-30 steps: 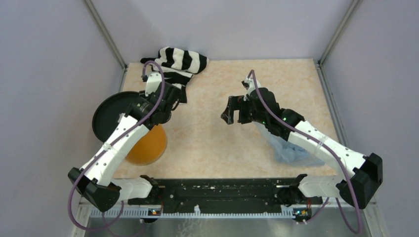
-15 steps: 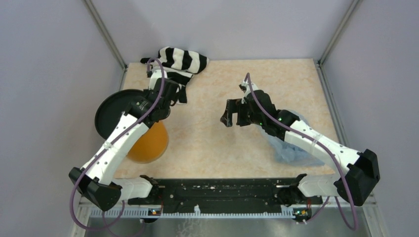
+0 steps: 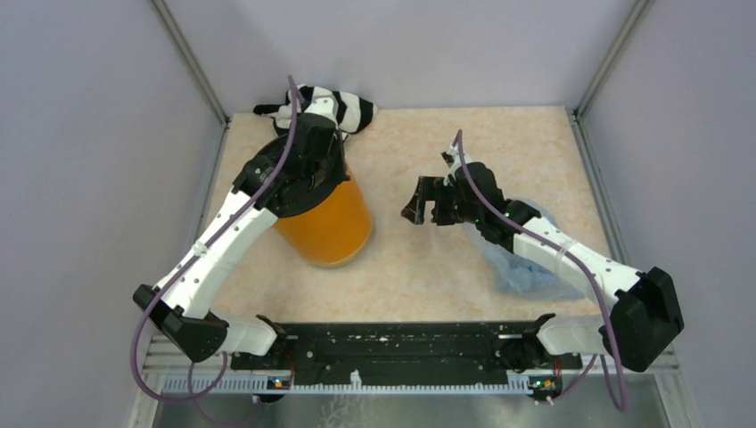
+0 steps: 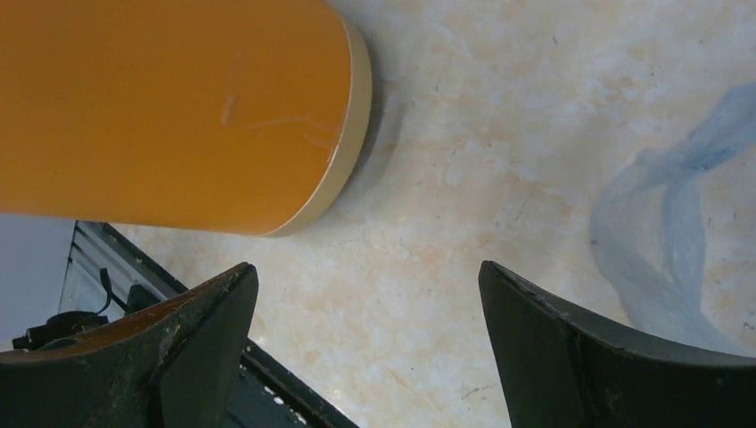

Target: Put the trash bags into the trash bin

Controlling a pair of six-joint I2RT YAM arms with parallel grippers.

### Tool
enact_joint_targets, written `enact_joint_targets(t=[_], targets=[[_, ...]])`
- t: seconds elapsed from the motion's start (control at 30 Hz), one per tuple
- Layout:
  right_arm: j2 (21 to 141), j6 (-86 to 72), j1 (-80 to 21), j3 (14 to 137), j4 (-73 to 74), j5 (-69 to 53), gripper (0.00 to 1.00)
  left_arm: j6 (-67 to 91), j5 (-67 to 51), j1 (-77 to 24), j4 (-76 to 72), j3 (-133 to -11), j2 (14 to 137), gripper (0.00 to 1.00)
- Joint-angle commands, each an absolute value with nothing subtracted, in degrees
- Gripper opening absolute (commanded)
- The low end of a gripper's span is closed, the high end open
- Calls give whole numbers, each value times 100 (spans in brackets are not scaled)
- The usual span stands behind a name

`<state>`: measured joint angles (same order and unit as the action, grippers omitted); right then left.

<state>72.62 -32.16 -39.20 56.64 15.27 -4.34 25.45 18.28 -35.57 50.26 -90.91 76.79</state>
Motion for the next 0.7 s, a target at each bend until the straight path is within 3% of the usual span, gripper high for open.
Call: enact_joint_targets(t=[0.0, 0.33, 0.67], targets=[[7186, -3614, -3342, 5222, 783, -1150, 94, 3035, 957, -3619, 3881, -9638, 7736, 0], [7080, -4505, -2951, 4023, -1017, -1781, 99, 2968, 1169, -3263, 4199, -9617, 7773, 0], [8107, -5765, -3134, 3332, -3997, -2305, 99, 2815, 787, -2507, 4384, -8996, 7398, 0]])
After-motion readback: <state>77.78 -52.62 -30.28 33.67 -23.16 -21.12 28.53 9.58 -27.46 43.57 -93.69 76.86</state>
